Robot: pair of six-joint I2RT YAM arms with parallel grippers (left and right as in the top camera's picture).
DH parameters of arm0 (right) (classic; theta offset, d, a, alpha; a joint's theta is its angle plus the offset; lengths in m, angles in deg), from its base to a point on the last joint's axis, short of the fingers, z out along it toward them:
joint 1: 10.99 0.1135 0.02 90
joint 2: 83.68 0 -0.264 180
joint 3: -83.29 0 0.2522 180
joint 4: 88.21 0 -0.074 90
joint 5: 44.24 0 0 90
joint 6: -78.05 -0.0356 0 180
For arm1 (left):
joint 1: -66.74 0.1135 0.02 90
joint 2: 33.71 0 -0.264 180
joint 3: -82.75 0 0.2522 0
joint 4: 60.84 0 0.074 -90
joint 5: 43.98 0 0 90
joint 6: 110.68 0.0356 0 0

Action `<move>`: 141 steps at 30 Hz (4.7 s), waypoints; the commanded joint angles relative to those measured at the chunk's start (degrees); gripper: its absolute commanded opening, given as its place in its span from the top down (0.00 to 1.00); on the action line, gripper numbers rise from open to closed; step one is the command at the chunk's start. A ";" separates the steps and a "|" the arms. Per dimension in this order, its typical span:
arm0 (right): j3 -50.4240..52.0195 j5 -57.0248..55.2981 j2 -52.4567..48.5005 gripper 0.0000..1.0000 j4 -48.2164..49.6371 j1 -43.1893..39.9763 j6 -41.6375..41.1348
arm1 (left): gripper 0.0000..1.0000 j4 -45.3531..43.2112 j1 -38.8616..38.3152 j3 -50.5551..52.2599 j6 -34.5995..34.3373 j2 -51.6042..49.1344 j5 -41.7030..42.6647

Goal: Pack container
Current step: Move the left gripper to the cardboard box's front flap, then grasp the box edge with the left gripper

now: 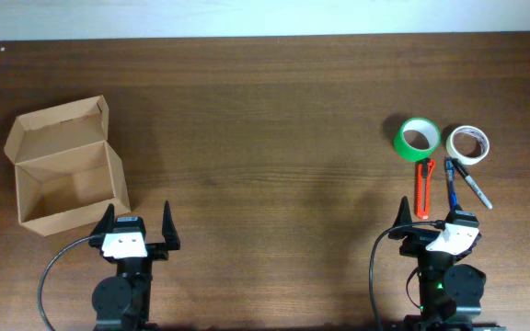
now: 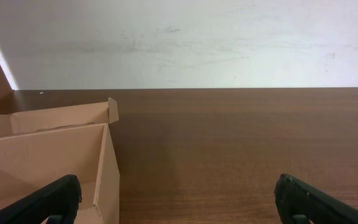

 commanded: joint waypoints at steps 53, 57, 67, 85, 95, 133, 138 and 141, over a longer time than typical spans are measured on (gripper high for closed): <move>-43.39 -0.50 -56.28 0.01 -0.02 -0.50 -0.44 | 0.00 -8.26 -0.07 -26.27 -6.64 -31.98 -14.32; -63.91 0.79 -73.37 0.01 -7.45 -0.85 -0.46 | 0.00 -7.93 -0.04 -40.17 -6.58 -48.65 -13.90; -87.23 4.96 -90.55 0.01 -13.07 -3.89 1.09 | 0.00 12.94 3.43 -82.27 -3.63 -86.18 -7.52; -87.84 11.41 -92.19 0.01 -35.08 -39.21 -10.88 | 0.00 34.25 9.16 -97.11 -4.15 -103.12 9.27; -87.80 10.99 -96.63 0.01 -40.61 -39.28 -11.02 | 0.00 59.98 7.50 -97.13 -8.68 -102.68 -9.70; -87.80 10.78 -97.31 0.01 -40.48 -39.28 -11.02 | 0.98 52.09 14.34 -81.64 -5.66 -111.45 -0.98; -87.80 10.80 -97.31 0.01 -40.39 -39.28 -11.02 | 0.98 52.57 11.98 -82.93 -8.85 -111.47 1.51; -87.80 10.80 -97.31 0.01 -40.39 -39.28 -11.02 | 0.98 54.47 8.33 -87.03 -12.26 -111.47 4.70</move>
